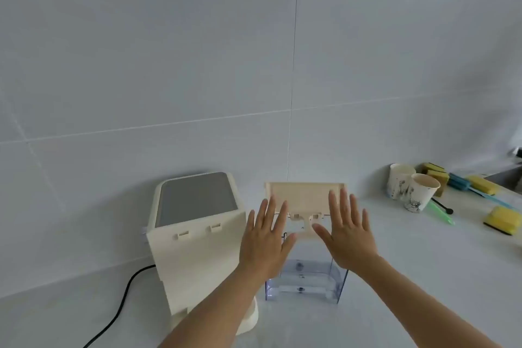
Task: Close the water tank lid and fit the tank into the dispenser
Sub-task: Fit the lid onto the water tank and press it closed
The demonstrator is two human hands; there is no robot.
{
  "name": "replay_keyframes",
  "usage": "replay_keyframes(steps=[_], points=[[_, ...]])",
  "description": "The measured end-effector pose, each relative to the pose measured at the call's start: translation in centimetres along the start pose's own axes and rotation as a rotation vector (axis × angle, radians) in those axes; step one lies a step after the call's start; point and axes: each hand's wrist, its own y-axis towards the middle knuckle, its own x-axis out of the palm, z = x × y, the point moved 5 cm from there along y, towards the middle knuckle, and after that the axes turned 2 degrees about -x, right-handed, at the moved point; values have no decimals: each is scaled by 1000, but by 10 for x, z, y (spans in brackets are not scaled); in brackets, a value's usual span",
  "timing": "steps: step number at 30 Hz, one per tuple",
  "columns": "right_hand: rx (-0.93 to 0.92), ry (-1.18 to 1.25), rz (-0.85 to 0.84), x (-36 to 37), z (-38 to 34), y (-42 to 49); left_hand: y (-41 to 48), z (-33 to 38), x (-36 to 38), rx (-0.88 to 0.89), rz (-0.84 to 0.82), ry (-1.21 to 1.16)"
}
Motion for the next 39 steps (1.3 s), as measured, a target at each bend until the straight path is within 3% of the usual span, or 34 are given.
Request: replay_keyframes(steps=[3,5,8,14,19,22,27,34,39], points=[[23,14,25,0,3,2,2,1,-9,-29,51,20],[29,61,16,1,4,6,4,2,-5,-31,-73,-68],[59,178,-20,0,6,15,22,0,-8,-133,-132,-179],[160,504,2,-2,20,45,53,-13,-16,-529,-143,-667],[307,870,3,-3,32,60,64,-19,-7,-769,-208,-921],[432,1074,-96,2,38,61,67,-23,-2,-872,-266,-994],[413,1134,-189,8,42,65,73,-17,-2,-816,-297,-1052],[320,1153,-114,-8,38,55,65,-15,-3,-735,-216,-1019],[363,1182,-55,-2,42,41,47,-15,-6,-694,-154,-1064]])
